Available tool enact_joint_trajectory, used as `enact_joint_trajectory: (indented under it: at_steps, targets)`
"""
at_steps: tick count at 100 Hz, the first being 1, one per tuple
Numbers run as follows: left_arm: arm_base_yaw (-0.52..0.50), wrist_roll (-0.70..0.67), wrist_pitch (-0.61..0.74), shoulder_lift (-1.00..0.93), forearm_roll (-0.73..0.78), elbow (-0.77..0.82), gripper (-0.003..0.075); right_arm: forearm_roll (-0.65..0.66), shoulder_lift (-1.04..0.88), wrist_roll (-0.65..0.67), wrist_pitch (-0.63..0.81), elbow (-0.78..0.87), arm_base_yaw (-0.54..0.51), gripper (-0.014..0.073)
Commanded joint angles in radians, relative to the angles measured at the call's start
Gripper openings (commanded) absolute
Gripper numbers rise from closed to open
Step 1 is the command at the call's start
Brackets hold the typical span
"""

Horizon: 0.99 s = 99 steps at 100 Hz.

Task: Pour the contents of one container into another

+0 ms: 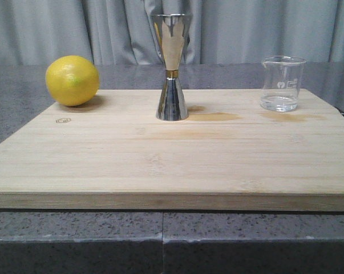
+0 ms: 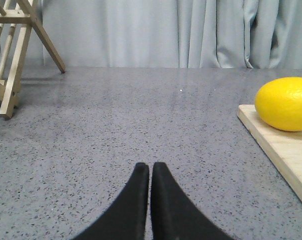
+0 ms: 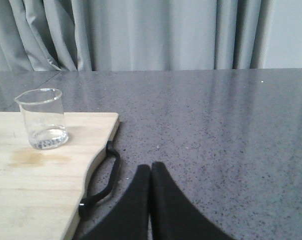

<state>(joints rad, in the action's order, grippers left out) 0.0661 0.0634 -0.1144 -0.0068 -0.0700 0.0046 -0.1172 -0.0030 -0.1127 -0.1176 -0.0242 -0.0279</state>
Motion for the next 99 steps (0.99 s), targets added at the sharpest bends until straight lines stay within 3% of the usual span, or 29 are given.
enact_joint_trajectory:
  at_steps: [1, 13, 99]
  targets:
    - [-0.002, -0.009, 0.086, -0.020, -0.010, 0.028, -0.0019, -0.004, -0.026, -0.010, 0.141, 0.004, -0.007, -0.0071]
    - [-0.002, -0.009, 0.086, -0.020, -0.010, 0.028, -0.0019, -0.010, -0.026, -0.010, 0.235, 0.048, -0.007, -0.0071]
    - [-0.002, -0.009, 0.086, -0.020, -0.010, 0.028, -0.0019, -0.010, -0.026, -0.010, 0.206, 0.045, -0.007, -0.0071]
